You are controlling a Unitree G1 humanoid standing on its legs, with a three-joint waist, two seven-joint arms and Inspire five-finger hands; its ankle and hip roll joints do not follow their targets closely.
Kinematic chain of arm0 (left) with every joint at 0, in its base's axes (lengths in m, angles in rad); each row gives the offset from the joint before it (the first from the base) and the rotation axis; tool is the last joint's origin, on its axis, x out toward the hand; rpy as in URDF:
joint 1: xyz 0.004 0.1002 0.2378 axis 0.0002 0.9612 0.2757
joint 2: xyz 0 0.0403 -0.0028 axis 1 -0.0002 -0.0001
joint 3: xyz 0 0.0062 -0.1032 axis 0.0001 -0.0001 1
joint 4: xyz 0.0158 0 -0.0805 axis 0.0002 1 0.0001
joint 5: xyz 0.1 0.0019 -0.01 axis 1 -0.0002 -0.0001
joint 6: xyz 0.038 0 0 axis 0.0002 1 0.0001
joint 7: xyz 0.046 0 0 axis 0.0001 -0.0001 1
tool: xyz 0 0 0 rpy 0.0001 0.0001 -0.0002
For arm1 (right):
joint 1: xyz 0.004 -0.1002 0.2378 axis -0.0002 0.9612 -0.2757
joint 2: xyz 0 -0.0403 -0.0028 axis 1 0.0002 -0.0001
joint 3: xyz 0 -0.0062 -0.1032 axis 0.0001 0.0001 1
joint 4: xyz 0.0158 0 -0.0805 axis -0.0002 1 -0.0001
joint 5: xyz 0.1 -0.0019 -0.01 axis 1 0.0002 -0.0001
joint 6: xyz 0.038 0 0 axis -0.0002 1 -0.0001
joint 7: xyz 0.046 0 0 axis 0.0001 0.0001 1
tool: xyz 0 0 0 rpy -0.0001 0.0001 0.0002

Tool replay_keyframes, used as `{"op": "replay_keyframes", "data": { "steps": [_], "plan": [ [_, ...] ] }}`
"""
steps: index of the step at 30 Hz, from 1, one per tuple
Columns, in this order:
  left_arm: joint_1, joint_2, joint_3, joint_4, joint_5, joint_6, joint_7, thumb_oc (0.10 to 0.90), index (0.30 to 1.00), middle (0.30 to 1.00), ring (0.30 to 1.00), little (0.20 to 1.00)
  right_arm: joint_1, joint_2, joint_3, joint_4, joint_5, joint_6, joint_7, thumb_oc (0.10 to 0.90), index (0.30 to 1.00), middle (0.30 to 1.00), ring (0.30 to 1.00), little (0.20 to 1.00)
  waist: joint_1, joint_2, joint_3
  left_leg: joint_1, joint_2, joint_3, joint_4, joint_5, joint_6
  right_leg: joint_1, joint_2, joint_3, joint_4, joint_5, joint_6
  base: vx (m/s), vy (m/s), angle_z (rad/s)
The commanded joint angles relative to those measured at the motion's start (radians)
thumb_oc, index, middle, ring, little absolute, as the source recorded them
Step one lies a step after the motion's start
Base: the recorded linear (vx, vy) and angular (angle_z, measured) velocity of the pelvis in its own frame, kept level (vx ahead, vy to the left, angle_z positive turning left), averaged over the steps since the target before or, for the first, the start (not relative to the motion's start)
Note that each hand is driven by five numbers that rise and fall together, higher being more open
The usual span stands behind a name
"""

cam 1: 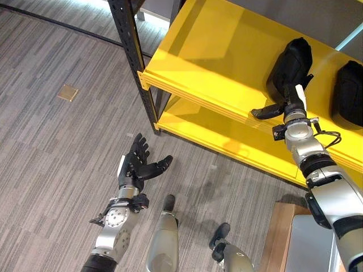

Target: Move parts from the plastic box to the shelf.

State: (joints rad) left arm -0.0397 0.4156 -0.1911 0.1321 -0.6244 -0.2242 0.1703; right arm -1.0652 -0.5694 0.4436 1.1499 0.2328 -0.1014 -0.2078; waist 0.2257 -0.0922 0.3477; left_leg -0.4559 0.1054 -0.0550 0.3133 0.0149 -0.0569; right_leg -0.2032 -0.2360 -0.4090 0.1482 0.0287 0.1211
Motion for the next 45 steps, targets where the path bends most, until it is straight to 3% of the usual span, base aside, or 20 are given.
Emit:
{"op": "replay_keyframes", "data": {
  "steps": [1, 7, 9, 10, 11, 13, 15, 16, 17, 18, 19, 29, 36, 39, 45],
  "plan": [
    [-0.025, 0.047, 0.022, -0.081, -0.002, -0.075, -0.011, 0.9, 1.0, 1.0, 1.0, 1.0, -0.066, -0.07, 0.05, -0.016, -0.067, -0.013, 0.009, 0.9, 1.0, 1.0, 1.0, 1.0, 0.007, -0.033, -0.014, -0.105, 0.055, 0.003, 0.061, -0.021, -0.037, 0.251, 0.01, 0.023, -0.042, -0.139, 0.025, 0.05, -0.039, 0.0],
    [-0.013, 0.061, 0.051, -0.088, 0.003, -0.085, -0.025, 0.9, 1.0, 1.0, 1.0, 1.0, -0.198, -0.22, 0.284, -0.045, -0.259, -0.014, 0.077, 0.9, 1.0, 1.0, 1.0, 1.0, 0.0, -0.055, -0.023, -0.105, 0.06, 0.007, 0.058, -0.016, -0.041, 0.248, 0.014, 0.026, -0.051, -0.133, 0.026, 0.01, -0.007, 0.0],
    [-0.014, 0.061, 0.056, -0.087, 0.003, -0.087, -0.026, 0.9, 1.0, 1.0, 1.0, 1.0, -0.216, -0.239, 0.302, -0.047, -0.271, -0.013, 0.077, 0.9, 1.0, 1.0, 1.0, 1.0, -0.002, -0.054, -0.023, -0.113, 0.059, 0.013, 0.052, 0.007, -0.031, 0.241, 0.012, 0.018, -0.054, -0.119, 0.023, -0.03, 0.012, 0.0],
    [-0.011, 0.061, 0.058, -0.088, 0.002, -0.088, -0.028, 0.9, 1.0, 1.0, 1.0, 1.0, -0.222, -0.246, 0.308, -0.049, -0.272, -0.015, 0.077, 0.9, 1.0, 1.0, 1.0, 1.0, -0.002, -0.059, -0.025, -0.105, 0.062, 0.008, 0.058, -0.017, -0.042, 0.249, 0.015, 0.028, -0.053, -0.133, 0.025, -0.06, 0.03, -0.01],
    [-0.013, 0.062, 0.061, -0.086, 0.002, -0.089, -0.029, 0.9, 1.0, 1.0, 1.0, 1.0, -0.237, -0.261, 0.315, -0.05, -0.271, -0.017, 0.078, 0.9, 1.0, 1.0, 1.0, 1.0, -0.004, -0.057, -0.026, -0.115, 0.059, 0.014, 0.05, 0.008, -0.031, 0.239, 0.013, 0.021, -0.054, -0.117, 0.022, 0.06, -0.039, -0.01],
    [-0.012, 0.065, 0.067, -0.085, 0.001, -0.094, -0.028, 0.9, 1.0, 1.0, 1.0, 1.0, -0.253, -0.28, 0.318, -0.052, -0.268, -0.02, 0.071, 0.9, 1.0, 1.0, 1.0, 1.0, -0.005, -0.062, -0.029, -0.107, 0.063, 0.009, 0.057, -0.016, -0.043, 0.247, 0.016, 0.029, -0.053, -0.132, 0.024, 0.03, -0.021, -0.01],
    [-0.011, 0.069, 0.076, -0.083, 0.001, -0.095, -0.027, 0.9, 1.0, 1.0, 1.0, 1.0, -0.281, -0.305, 0.336, -0.077, -0.269, -0.022, 0.073, 0.9, 1.0, 1.0, 1.0, 1.0, -0.008, -0.063, -0.031, -0.117, 0.063, 0.015, 0.053, 0.008, -0.033, 0.236, 0.015, 0.024, -0.054, -0.119, 0.021, -0.03, -0.001, -0.06],
    [-0.009, 0.069, 0.08, -0.083, 0.0, -0.095, -0.029, 0.9, 1.0, 1.0, 1.0, 1.0, -0.291, -0.309, 0.343, -0.09, -0.269, -0.021, 0.074, 0.9, 1.0, 1.0, 1.0, 1.0, -0.01, -0.066, -0.033, -0.109, 0.066, 0.01, 0.059, -0.015, -0.044, 0.245, 0.018, 0.032, -0.054, -0.133, 0.023, -0.06, 0.022, -0.06],
    [-0.01, 0.069, 0.079, -0.083, 0.0, -0.095, -0.029, 0.9, 1.0, 1.0, 1.0, 1.0, -0.291, -0.31, 0.342, -0.09, -0.27, -0.021, 0.074, 0.9, 1.0, 1.0, 1.0, 1.0, -0.01, -0.063, -0.032, -0.117, 0.064, 0.016, 0.054, 0.007, -0.033, 0.237, 0.016, 0.024, -0.054, -0.119, 0.021, 0.06, -0.038, -0.04],
    [-0.006, 0.072, 0.087, -0.081, 0.0, -0.096, -0.028, 0.9, 1.0, 1.0, 1.0, 1.0, -0.305, -0.323, 0.35, -0.112, -0.266, -0.023, 0.072, 0.9, 1.0, 1.0, 1.0, 1.0, -0.013, -0.068, -0.036, -0.108, 0.066, 0.012, 0.059, -0.016, -0.044, 0.246, 0.019, 0.034, -0.054, -0.132, 0.023, -0.05, 0.028, -0.03],
    [-0.003, 0.073, 0.088, -0.084, 0.0, -0.097, -0.03, 0.9, 1.0, 1.0, 1.0, 1.0, -0.316, -0.333, 0.353, -0.127, -0.263, -0.025, 0.069, 0.9, 1.0, 1.0, 1.0, 1.0, -0.014, -0.065, -0.036, -0.115, 0.065, 0.019, 0.052, 0.007, -0.034, 0.238, 0.017, 0.026, -0.056, -0.118, 0.021, 0.0, 0.0, 0.0],
    [0.014, 0.083, 0.124, -0.075, -0.004, -0.095, -0.027, 0.9, 1.0, 1.0, 1.0, 1.0, -0.336, -0.419, 0.336, -0.338, -0.227, -0.042, 0.056, 0.9, 1.0, 1.0, 1.0, 1.0, -0.036, -0.071, -0.051, -0.111, 0.071, 0.026, 0.049, 0.007, -0.034, 0.236, 0.016, 0.036, -0.06, -0.112, 0.022, 0.0, 0.001, -0.02],
    [0.023, 0.075, 0.148, -0.075, 0.014, -0.081, -0.014, 0.9, 1.0, 1.0, 1.0, 1.0, -0.194, -0.477, 0.183, -0.568, -0.209, -0.051, 0.029, 0.9, 1.0, 1.0, 1.0, 1.0, -0.064, -0.064, -0.053, -0.108, 0.078, 0.035, 0.054, 0.002, -0.033, 0.23, 0.015, 0.047, -0.053, -0.117, 0.019, 0.0, -0.001, -0.01],
    [0.039, 0.062, 0.168, -0.079, 0.038, -0.069, 0.002, 0.9, 1.0, 1.0, 1.0, 1.0, 0.003, -0.485, -0.003, -0.787, -0.246, -0.052, 0.016, 0.9, 1.0, 1.0, 1.0, 1.0, -0.083, -0.055, -0.05, -0.106, 0.083, 0.041, 0.058, -0.003, -0.029, 0.222, 0.012, 0.056, -0.046, -0.123, 0.018, -0.01, -0.006, -0.09],
    [0.064, 0.056, 0.178, -0.102, 0.083, -0.045, 0.002, 0.9, 1.0, 1.0, 1.0, 1.0, 0.267, -0.433, -0.212, -1.027, -0.323, -0.058, 0.03, 0.9, 1.0, 1.0, 1.0, 1.0, -0.101, -0.038, -0.048, -0.103, 0.09, 0.05, 0.066, -0.004, -0.027, 0.221, 0.012, 0.065, -0.045, -0.14, 0.012, -0.01, -0.021, -0.1]
  ]
}}
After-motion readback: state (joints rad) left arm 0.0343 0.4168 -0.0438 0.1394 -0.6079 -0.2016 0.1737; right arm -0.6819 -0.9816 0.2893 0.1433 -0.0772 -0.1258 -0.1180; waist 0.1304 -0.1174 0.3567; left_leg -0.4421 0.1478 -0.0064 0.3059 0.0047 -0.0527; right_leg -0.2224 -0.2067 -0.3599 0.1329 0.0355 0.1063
